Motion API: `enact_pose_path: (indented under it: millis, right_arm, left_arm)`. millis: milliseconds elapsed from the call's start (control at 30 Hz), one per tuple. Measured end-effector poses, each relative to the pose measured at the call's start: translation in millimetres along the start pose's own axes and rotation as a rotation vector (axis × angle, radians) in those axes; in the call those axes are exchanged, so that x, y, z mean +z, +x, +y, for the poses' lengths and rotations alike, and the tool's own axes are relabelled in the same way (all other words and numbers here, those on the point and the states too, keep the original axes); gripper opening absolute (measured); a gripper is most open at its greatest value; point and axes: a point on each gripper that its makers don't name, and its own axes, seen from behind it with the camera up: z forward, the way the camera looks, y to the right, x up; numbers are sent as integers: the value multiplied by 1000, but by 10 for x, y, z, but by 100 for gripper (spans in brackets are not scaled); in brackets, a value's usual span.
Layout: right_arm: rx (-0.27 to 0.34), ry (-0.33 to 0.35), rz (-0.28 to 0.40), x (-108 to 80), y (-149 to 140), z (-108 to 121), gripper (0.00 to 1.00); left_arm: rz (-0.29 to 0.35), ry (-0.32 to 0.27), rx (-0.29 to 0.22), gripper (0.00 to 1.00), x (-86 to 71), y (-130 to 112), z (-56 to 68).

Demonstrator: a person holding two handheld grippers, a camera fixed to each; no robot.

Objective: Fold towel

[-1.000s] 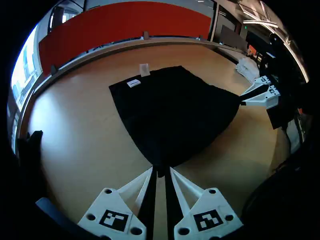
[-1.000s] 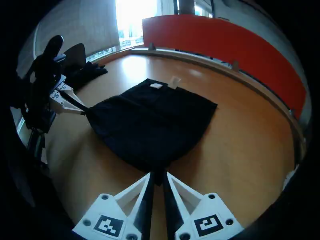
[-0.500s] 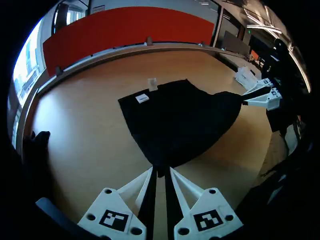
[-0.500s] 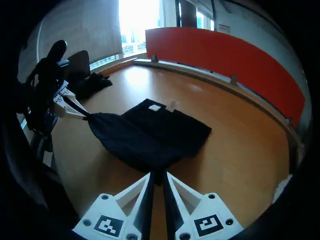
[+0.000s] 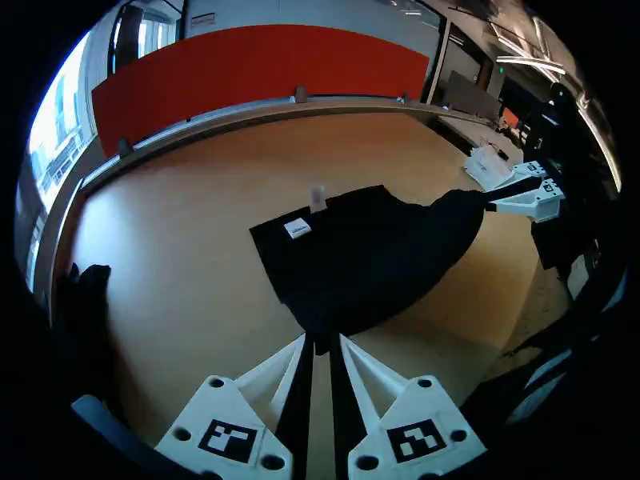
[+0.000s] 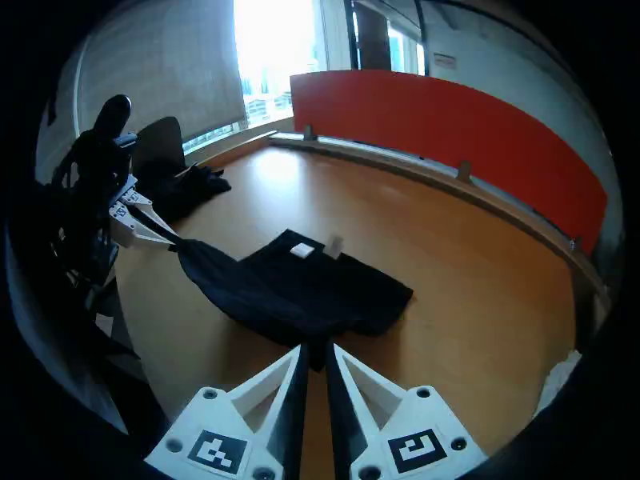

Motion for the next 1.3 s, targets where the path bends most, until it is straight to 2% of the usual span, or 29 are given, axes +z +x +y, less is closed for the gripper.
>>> enact_pose_path:
  millis: [433,700,1000,1300]
  right_arm:
    - [-15,26,-17,-197,5,-119,14]
    - [-16,34,-18,-261,22,-146,14]
    - [-18,32,-30,-242,-31,-141,14]
    - [-27,27,-51,-103,-91,-49,14]
  left_arm:
    - [12,-12,-30,14,-264,94,42]
    - [11,-24,-30,14,-336,90,70]
    - [11,-26,-37,14,-285,82,67]
    - [15,-23,-44,14,-110,113,17]
